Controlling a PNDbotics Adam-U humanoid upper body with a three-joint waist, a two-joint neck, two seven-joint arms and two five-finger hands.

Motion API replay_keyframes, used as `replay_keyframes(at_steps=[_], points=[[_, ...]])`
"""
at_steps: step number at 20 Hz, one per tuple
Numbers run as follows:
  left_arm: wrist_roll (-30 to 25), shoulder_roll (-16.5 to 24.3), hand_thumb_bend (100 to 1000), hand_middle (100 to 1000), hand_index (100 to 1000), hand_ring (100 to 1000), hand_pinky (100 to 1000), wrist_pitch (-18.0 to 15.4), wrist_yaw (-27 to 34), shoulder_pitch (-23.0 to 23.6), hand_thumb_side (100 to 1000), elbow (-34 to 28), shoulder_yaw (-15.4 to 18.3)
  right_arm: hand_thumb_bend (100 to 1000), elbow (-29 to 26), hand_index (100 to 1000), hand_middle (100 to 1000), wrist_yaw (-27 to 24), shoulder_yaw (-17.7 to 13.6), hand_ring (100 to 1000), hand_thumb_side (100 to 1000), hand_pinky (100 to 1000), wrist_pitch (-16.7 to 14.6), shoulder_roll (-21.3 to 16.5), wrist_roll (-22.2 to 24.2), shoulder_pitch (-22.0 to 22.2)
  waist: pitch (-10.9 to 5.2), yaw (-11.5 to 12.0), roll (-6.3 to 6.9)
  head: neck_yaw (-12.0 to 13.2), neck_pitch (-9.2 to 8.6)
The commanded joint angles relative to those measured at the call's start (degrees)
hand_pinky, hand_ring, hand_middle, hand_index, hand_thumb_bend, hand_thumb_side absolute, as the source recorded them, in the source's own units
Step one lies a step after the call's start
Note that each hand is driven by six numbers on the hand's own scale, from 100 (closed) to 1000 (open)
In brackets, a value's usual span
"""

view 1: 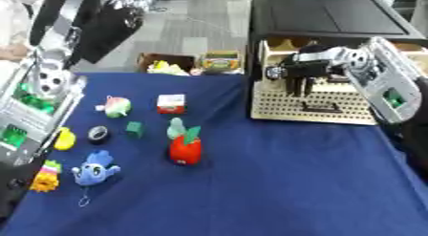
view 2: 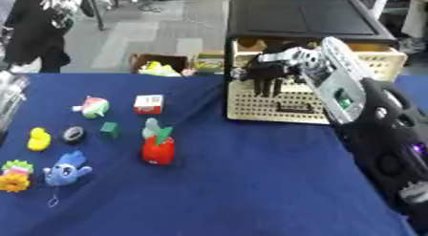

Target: Pick up objects from table and place into drawer.

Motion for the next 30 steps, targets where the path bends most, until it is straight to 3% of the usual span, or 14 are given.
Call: replay_keyframes(at_steps=[1,6,11,21,30], points=[[-0.1,0.7,100,674,893,676,416,0.0,-0.4,-0.5,742,-0.7,0.5,100,-0.4,886,834,-1.4,-1.2,744,1000,572,-0.7,-1.2,1.4,-1.7,-0.96,0.1,0.08,-0.1,-0.54],[-0.1,0.8,100,674,893,677,417,0.0,-0.4,-0.3,741,-0.7,0.6,100,-1.5,873,798,-5.8,-1.3,706,1000,537,-2.4,-2.6,5.7,-0.7,-0.99,-0.1,0.02,0.1,-0.2],[0.0,1.0,100,674,892,677,418,0.0,-0.3,-0.2,740,-0.7,0.7,100,-3.0,857,779,-9.9,-0.3,689,1000,518,-2.7,-5.0,6.5,0.6,-1.14,-0.3,-0.14,0.4,0.1],[0.3,1.4,100,674,892,677,420,0.0,-0.1,0.1,740,-0.7,1.0,100,-4.7,857,771,-17.7,2.6,682,1000,505,2.6,-10.6,6.5,2.1,-1.34,-0.7,-0.52,0.9,0.3],[0.4,1.5,100,675,891,677,421,0.1,-0.1,0.4,741,-0.7,1.1,100,-4.9,865,769,-19.4,2.9,678,1000,500,5.7,-11.9,6.5,3.3,-1.25,-0.7,-0.54,0.7,0.74]])
